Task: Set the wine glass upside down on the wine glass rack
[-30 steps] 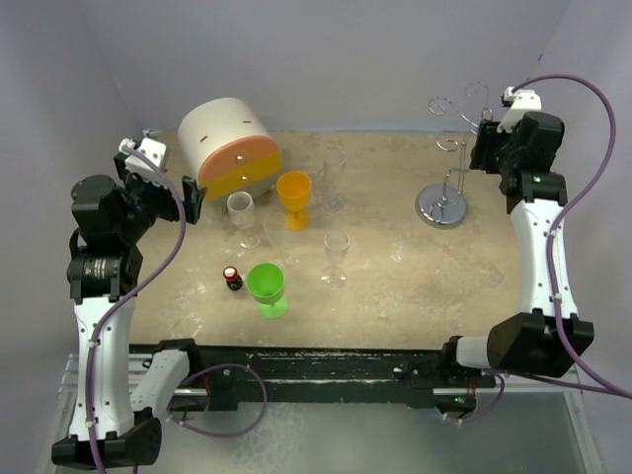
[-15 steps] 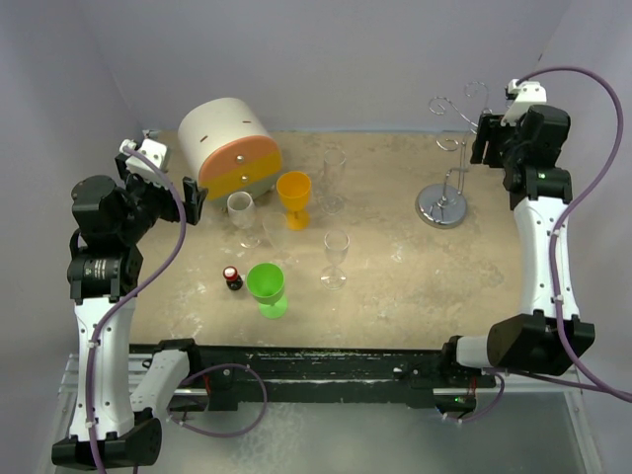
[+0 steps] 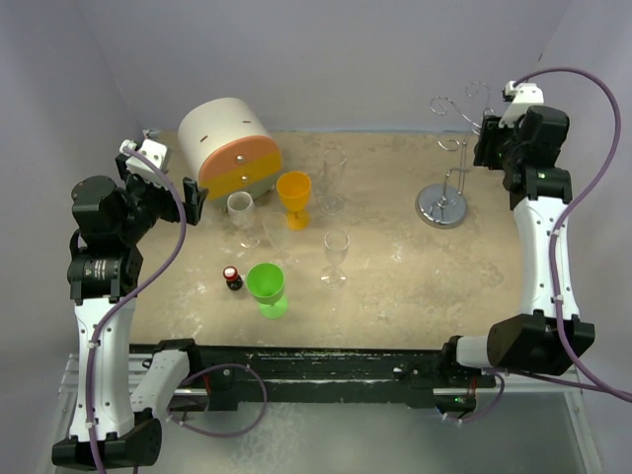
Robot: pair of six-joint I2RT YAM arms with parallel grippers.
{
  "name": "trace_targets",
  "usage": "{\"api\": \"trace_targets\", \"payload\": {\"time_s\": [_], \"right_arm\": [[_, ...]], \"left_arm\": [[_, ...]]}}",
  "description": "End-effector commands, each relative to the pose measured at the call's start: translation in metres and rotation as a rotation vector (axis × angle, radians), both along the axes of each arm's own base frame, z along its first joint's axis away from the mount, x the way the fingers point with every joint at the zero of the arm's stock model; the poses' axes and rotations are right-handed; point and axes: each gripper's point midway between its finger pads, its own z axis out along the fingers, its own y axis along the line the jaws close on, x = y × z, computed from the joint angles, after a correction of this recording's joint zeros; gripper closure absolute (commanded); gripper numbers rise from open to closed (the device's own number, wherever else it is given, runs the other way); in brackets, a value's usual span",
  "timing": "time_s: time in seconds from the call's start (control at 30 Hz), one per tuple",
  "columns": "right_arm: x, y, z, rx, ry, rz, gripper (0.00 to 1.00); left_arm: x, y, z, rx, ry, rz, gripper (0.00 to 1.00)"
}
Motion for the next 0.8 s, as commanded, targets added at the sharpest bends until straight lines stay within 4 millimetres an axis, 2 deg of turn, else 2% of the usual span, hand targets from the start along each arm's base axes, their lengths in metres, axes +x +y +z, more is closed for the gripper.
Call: {"api": "trace_targets", "payload": {"time_s": [0.0, 0.13, 0.33, 0.47, 0.6, 0.77], "right_arm": [[0.000, 0.004, 0.024, -0.005, -0.052, 0.028, 0.55], [-0.005, 0.008, 0.032, -0.008, -0.049, 0.052, 0.68], [-0.009, 0.026, 0.041, 0.033, -0.037, 0.143, 0.90], [-0.008, 0.030, 0.039, 0.045, -0.018, 0.166, 0.96], [-0.003, 0.022, 0.047, 0.009, -0.040, 0.134, 0.90], [0.005, 0.008, 0.068, -0.047, -0.126, 0.077, 0.64]], "left_arm": [[0.001, 0.000, 0.013, -0.006, -0.058, -0.006, 0.01], [0.002, 0.000, 0.012, -0.006, -0.055, -0.006, 0.01], [0.003, -0.002, 0.011, -0.007, -0.053, -0.014, 0.01], [0.003, -0.002, 0.011, -0.008, -0.053, -0.016, 0.01], [0.002, -0.003, 0.010, -0.010, -0.051, -0.023, 0.01], [0.002, -0.004, 0.010, -0.011, -0.051, -0.028, 0.01]]}}
